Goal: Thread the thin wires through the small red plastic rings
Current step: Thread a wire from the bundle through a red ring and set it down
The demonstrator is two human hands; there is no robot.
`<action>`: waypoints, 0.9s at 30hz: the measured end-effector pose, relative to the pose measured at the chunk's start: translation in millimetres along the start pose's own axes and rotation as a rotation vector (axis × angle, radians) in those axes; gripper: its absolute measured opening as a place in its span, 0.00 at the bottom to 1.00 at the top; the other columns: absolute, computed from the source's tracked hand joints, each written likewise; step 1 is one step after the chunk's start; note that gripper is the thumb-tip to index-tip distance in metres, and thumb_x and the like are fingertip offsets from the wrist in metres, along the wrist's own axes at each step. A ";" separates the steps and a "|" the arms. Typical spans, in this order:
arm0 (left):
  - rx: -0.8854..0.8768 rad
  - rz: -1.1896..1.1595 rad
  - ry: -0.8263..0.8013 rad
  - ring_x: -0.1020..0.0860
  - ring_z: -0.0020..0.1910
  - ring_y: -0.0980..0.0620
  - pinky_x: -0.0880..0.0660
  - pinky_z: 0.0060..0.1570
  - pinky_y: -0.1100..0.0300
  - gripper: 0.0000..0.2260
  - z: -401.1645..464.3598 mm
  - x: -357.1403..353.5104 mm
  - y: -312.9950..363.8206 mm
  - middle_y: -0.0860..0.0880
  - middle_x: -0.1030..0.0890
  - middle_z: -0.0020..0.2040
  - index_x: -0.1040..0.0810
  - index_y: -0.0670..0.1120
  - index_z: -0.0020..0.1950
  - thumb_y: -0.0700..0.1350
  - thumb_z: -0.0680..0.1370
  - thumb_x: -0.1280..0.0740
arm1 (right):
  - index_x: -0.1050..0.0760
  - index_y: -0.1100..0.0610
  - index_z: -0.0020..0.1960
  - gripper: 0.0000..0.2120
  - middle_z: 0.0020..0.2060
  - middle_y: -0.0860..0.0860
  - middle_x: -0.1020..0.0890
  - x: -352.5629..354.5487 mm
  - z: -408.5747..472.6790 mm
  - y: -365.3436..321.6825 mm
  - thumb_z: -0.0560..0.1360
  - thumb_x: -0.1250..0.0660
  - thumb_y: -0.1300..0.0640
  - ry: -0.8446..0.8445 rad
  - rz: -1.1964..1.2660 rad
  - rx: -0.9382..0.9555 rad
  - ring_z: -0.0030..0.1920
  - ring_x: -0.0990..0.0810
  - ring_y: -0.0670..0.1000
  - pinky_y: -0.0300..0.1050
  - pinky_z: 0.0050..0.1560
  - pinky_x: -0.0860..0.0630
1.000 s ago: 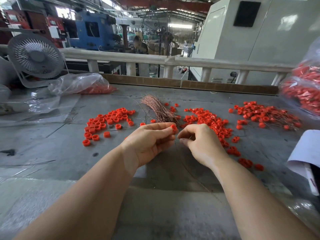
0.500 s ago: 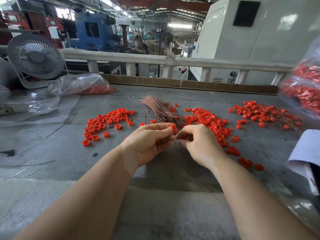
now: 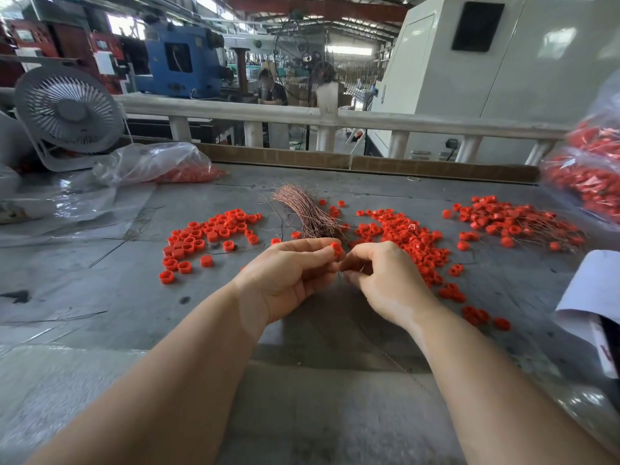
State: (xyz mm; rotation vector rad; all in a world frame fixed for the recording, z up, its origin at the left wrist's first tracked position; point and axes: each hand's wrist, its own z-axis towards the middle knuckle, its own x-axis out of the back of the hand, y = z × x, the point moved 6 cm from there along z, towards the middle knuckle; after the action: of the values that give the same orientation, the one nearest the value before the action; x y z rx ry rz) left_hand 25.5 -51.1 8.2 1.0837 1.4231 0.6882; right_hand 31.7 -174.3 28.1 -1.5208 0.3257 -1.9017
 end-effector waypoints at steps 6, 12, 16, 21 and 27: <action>0.002 0.006 -0.002 0.21 0.28 0.58 0.23 0.29 0.67 0.06 0.2 -0.6 0.4 0.47 0.18 0.34 0.21 0.41 0.47 0.33 0.76 0.37 | 0.19 0.53 0.44 0.04 0.37 0.46 0.20 0.3 0.2 -0.9 0.73 0.31 0.61 0.003 0.002 0.003 0.41 0.24 0.47 0.40 0.43 0.29; 0.003 0.004 0.002 0.21 0.28 0.58 0.23 0.29 0.67 0.06 0.1 -0.5 -0.2 0.46 0.19 0.36 0.21 0.41 0.47 0.33 0.76 0.37 | 0.19 0.52 0.44 0.04 0.37 0.46 0.20 0.7 0.1 -0.3 0.73 0.31 0.60 0.012 0.001 -0.001 0.39 0.24 0.47 0.39 0.41 0.30; 0.005 0.002 0.008 0.21 0.28 0.58 0.23 0.29 0.67 0.06 -0.1 -0.7 -0.1 0.45 0.20 0.39 0.21 0.41 0.47 0.33 0.76 0.37 | 0.19 0.53 0.44 0.04 0.38 0.48 0.18 0.8 0.1 -1.3 0.73 0.31 0.61 0.013 0.006 -0.004 0.41 0.23 0.48 0.42 0.45 0.27; 0.006 0.007 0.011 0.21 0.28 0.58 0.23 0.29 0.67 0.06 -0.9 -0.7 0.0 0.44 0.20 0.39 0.21 0.41 0.47 0.34 0.76 0.37 | 0.19 0.53 0.44 0.04 0.38 0.47 0.18 1.8 -0.6 -2.5 0.73 0.31 0.61 0.023 0.007 0.002 0.41 0.22 0.48 0.42 0.45 0.26; 0.001 0.010 0.014 0.21 0.28 0.58 0.23 0.29 0.67 0.07 -1.8 -0.8 1.1 0.45 0.19 0.38 0.21 0.41 0.46 0.33 0.76 0.37 | 0.19 0.53 0.44 0.05 0.38 0.47 0.18 1.8 -0.1 -1.2 0.72 0.31 0.61 0.037 0.019 0.014 0.42 0.22 0.48 0.40 0.45 0.27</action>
State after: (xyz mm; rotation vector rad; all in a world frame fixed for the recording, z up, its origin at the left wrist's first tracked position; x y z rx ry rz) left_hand 23.9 -51.0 9.9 1.0897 1.4311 0.7032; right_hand 31.1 -174.6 30.2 -1.4695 0.3421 -1.9154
